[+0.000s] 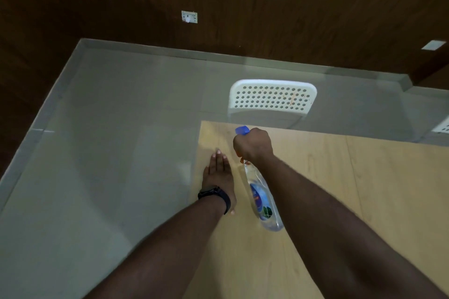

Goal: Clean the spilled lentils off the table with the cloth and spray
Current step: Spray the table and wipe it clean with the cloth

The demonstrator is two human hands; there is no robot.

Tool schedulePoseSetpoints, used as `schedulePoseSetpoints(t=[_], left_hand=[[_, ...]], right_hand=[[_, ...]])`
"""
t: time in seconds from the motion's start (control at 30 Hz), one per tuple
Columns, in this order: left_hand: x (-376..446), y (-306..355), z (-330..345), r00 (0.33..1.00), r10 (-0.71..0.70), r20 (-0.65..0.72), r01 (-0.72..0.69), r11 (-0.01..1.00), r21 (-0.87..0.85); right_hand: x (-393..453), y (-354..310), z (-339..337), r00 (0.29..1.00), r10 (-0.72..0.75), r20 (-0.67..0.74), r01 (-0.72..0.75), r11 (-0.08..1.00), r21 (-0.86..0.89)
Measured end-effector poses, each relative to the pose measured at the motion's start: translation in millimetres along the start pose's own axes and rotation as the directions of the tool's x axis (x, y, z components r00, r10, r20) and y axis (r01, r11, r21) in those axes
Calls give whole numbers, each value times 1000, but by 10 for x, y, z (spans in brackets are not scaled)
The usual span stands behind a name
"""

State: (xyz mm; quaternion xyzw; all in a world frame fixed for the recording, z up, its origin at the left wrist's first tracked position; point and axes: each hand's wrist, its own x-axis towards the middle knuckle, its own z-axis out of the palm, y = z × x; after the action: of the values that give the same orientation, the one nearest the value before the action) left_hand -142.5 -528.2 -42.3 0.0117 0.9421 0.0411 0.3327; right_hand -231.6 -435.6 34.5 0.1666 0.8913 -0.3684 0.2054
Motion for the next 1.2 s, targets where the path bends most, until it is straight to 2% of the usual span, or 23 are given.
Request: schedulePoseSetpoints(t=[0.17,0.4,0.53,0.77,1.03,1.2], left_hand=[[-8,406,32,997,65,-37,-68,993,-94],[30,998,109,992,110,-56,-114,991,-69],[42,1333,170,989,135,-57,-139,988,-62],[-8,1692,273,988,144,-60,-144,990,0],[-168,1874,295,989,142,-36,-142,990,7],[-536,2046,571,985,171,-37,-171,985,3]], right_hand=[[22,366,-457,988,91,-122,-85,995,54],[41,948,-1127,944,218,-247,-203,975,85],[59,1302,-1482,908,303,-289,-246,945,216],[-90,1738,-1884,876,374,-304,-263,900,347],[-612,2210,-1964,889,398,-228,-317,892,321],[-1127,2560,-1894,893,408,-190,-346,893,289]])
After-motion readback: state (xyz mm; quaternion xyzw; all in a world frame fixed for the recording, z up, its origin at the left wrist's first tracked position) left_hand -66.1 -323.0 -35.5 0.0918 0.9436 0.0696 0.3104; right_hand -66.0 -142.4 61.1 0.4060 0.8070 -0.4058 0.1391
